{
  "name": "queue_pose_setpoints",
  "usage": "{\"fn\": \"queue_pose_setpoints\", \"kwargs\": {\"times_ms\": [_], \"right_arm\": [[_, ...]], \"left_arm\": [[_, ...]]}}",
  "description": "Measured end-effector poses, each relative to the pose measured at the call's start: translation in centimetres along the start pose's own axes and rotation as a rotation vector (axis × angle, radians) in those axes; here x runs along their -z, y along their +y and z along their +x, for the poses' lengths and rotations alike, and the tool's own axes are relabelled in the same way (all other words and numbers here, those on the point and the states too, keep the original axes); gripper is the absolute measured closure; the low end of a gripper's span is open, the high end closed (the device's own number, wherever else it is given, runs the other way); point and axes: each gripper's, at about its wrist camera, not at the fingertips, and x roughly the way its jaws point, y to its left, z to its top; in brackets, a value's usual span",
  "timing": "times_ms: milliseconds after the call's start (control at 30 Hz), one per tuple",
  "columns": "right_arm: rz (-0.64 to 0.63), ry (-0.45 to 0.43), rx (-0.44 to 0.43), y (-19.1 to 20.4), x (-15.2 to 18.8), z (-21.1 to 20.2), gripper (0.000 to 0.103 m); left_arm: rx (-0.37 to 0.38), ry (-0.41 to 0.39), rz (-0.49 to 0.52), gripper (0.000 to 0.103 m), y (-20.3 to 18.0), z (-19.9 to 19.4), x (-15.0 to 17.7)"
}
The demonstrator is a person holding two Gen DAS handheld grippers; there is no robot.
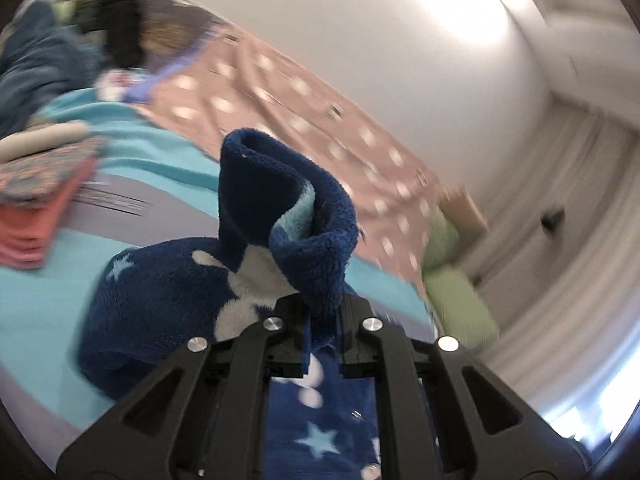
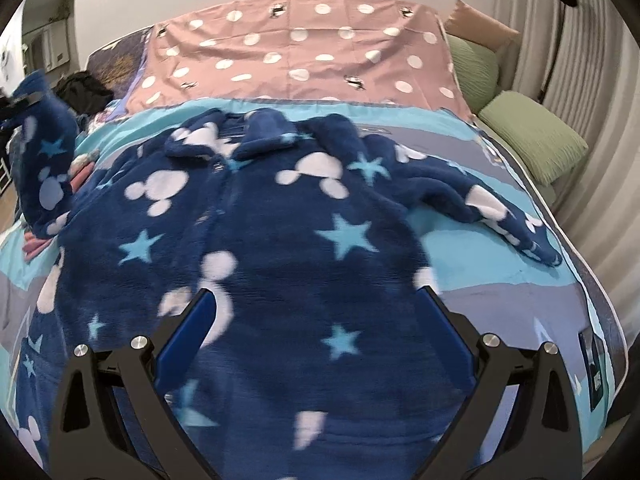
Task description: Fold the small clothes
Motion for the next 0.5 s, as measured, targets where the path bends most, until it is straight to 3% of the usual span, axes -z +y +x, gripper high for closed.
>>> {"fn": "queue_pose_setpoints", "kwargs": {"times_ms": [133, 267, 433, 500], "right_arm": [[0.031, -0.012, 0.02, -2.8, -0.4, -0.1, 0.003], [0.062, -0.008, 0.027, -5.6, -0.9, 0.5, 0.003], [0.08, 0.026, -0.066, -7.4, -2.3, 1.5, 0.004], [0.072, 0.032, -0.145, -7.4, -3.4, 2.3, 0.012]], "left_arm": [[0.053, 0.158, 0.103, 0.094, -5.4, 6.1, 4.6], [0.043, 0.303, 0.206, 0.094, -8.1, 11.2, 10.0], [0.033, 0.419, 0.217, 0.094, -8.3, 14.2, 15.0], [0.027, 0.426, 0.219, 0.094, -8.1, 14.5, 15.5]]}}
